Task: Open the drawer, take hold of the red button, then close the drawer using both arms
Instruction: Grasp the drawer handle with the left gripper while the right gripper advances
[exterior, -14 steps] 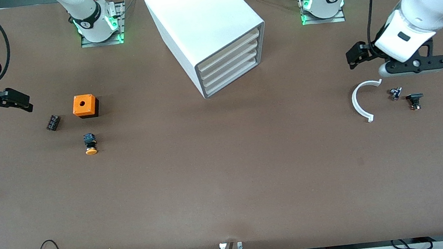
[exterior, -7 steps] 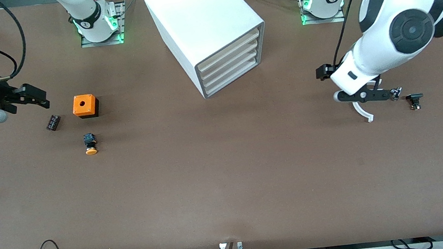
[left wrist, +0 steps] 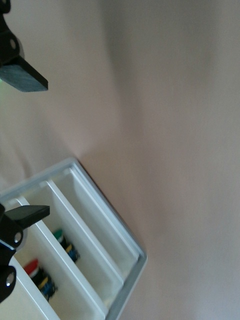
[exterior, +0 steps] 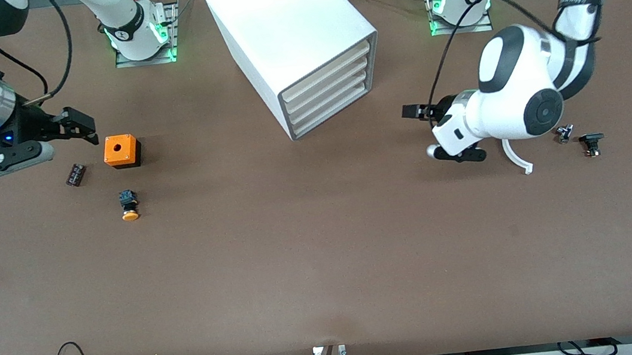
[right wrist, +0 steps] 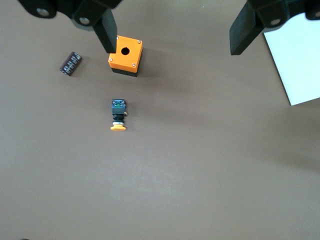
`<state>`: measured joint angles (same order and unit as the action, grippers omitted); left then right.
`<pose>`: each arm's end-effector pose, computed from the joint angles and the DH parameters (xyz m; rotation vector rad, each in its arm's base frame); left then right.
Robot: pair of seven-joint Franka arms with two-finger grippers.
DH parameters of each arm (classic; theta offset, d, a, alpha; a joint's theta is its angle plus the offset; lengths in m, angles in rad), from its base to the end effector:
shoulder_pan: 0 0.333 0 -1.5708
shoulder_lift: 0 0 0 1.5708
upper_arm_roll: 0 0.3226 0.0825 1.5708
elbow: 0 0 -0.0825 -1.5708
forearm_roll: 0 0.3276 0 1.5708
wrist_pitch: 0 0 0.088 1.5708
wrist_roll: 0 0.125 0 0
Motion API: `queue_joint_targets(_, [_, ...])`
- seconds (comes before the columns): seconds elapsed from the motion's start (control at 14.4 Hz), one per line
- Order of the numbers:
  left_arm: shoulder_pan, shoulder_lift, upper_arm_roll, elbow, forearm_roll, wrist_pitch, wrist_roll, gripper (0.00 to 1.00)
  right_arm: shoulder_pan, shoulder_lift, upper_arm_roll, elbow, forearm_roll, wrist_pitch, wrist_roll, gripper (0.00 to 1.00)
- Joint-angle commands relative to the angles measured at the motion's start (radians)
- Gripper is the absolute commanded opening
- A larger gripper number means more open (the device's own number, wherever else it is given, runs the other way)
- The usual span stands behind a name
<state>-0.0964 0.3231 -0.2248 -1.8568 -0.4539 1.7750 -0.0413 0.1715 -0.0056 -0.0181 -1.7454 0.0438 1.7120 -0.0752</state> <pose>0.4952 -0.2049 0.3593 2.6505 -0.1290 -0.6541 0.4954 0.0815 0.5550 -3.0799 -0.3430 0.0457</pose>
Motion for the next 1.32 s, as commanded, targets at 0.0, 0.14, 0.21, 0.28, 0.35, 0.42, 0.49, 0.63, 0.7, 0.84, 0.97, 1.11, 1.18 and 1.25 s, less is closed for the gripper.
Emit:
queue_joint_targets(0.0, [0.003, 0.01, 0.005, -0.108, -0.173, 0.087, 0.154, 1.0, 0.028, 0.004, -0.008, 0.014, 0.018, -0.009, -0.024, 1.0])
queue_joint_targets(0.14, [-0.006, 0.043, 0.005, -0.166, -0.305, 0.089, 0.262, 1.0, 0.039, 0.004, -0.008, 0.012, 0.018, -0.009, -0.026, 1.0])
queue_joint_targets(0.21, [-0.008, 0.06, 0.005, -0.192, -0.371, 0.089, 0.338, 1.0, 0.042, 0.004, -0.006, 0.012, 0.018, -0.009, -0.024, 1.0])
queue_joint_targets(0.28, [-0.011, 0.071, 0.004, -0.223, -0.429, 0.089, 0.415, 1.0, 0.042, 0.004, -0.008, 0.012, 0.018, -0.011, -0.024, 1.0])
queue_joint_targets(0.35, [-0.022, 0.074, 0.001, -0.251, -0.481, 0.089, 0.487, 1.0, 0.042, 0.004, -0.008, 0.012, 0.018, -0.012, -0.024, 1.0])
queue_joint_targets(0.42, [-0.029, 0.074, -0.004, -0.275, -0.529, 0.089, 0.545, 1.0, 0.043, 0.004, -0.008, 0.012, 0.018, -0.014, -0.024, 1.0])
queue_joint_targets(0.49, [-0.042, 0.074, -0.005, -0.292, -0.566, 0.089, 0.575, 1.0, 0.052, 0.004, -0.006, 0.012, 0.018, -0.014, -0.026, 1.0])
queue_joint_targets(0.63, [-0.054, 0.079, -0.017, -0.309, -0.606, 0.087, 0.629, 1.0, 0.081, 0.004, -0.008, 0.012, 0.018, -0.015, -0.026, 1.0])
queue_joint_targets(0.7, [-0.055, 0.08, -0.028, -0.314, -0.624, 0.089, 0.661, 0.99, 0.097, 0.004, -0.008, 0.012, 0.018, -0.015, -0.029, 1.0])
queue_joint_targets(0.84, [-0.074, 0.085, -0.031, -0.334, -0.652, 0.089, 0.685, 0.98, 0.126, 0.004, -0.008, 0.012, 0.012, -0.015, -0.029, 1.0])
queue_joint_targets(0.97, [-0.085, 0.085, -0.05, -0.349, -0.66, 0.089, 0.686, 0.93, 0.131, 0.004, -0.008, 0.012, 0.008, -0.015, -0.029, 1.0])
queue_joint_targets(1.11, [-0.086, 0.085, -0.071, -0.358, -0.671, 0.089, 0.687, 0.81, 0.131, 0.004, -0.008, 0.012, 0.008, -0.014, -0.031, 1.0])
queue_joint_targets(1.18, [-0.086, 0.085, -0.077, -0.36, -0.671, 0.089, 0.686, 0.76, 0.131, 0.004, -0.006, 0.012, 0.008, -0.014, -0.031, 1.0])
queue_joint_targets(1.25, [-0.088, 0.085, -0.079, -0.363, -0.68, 0.089, 0.686, 0.72, 0.132, 0.006, -0.006, 0.012, 0.008, -0.014, -0.031, 1.0])
